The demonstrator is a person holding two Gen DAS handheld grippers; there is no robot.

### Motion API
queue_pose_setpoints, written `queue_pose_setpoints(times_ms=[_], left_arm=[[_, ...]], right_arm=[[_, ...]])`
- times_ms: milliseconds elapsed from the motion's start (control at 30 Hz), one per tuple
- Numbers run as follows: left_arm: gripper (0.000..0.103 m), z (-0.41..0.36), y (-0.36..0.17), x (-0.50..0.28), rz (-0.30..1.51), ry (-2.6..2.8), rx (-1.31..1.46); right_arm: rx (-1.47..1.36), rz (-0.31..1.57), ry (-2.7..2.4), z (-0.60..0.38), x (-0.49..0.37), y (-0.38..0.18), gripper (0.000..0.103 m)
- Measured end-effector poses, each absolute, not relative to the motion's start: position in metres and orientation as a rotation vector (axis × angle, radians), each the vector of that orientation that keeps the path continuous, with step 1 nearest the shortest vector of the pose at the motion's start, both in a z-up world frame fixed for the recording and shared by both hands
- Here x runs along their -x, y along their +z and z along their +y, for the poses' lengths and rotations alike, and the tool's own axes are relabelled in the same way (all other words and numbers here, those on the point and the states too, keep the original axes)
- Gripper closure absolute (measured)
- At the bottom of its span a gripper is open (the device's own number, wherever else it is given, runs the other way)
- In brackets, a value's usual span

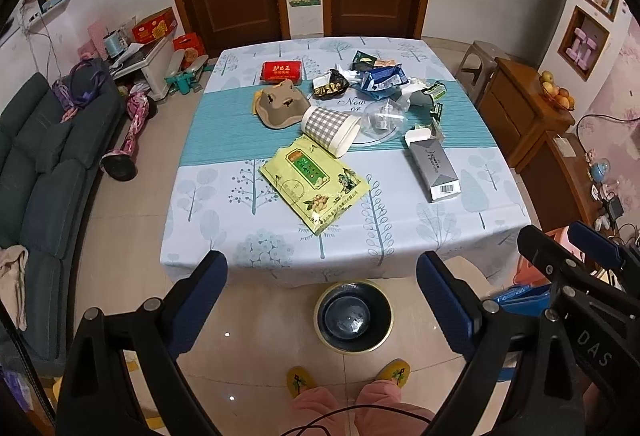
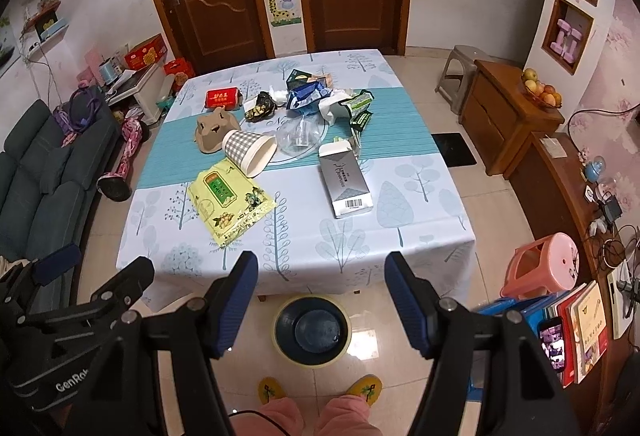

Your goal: Collect trash

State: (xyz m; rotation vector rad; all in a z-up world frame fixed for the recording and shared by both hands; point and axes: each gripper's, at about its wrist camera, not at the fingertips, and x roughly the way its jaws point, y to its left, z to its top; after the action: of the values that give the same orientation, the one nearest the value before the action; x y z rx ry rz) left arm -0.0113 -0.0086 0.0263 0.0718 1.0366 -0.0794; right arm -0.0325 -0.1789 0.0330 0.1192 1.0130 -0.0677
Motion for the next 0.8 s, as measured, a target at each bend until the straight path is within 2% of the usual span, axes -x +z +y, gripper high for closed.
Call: queue_pose_setpoints(times_ms=[800], left_arm=[[0.008, 0.006, 0.033, 0.012, 0.989, -0.117, -0.067]], right_arm=[[-0.124, 0.991, -0.079, -0.176, 0.033, 0.036, 0.037]])
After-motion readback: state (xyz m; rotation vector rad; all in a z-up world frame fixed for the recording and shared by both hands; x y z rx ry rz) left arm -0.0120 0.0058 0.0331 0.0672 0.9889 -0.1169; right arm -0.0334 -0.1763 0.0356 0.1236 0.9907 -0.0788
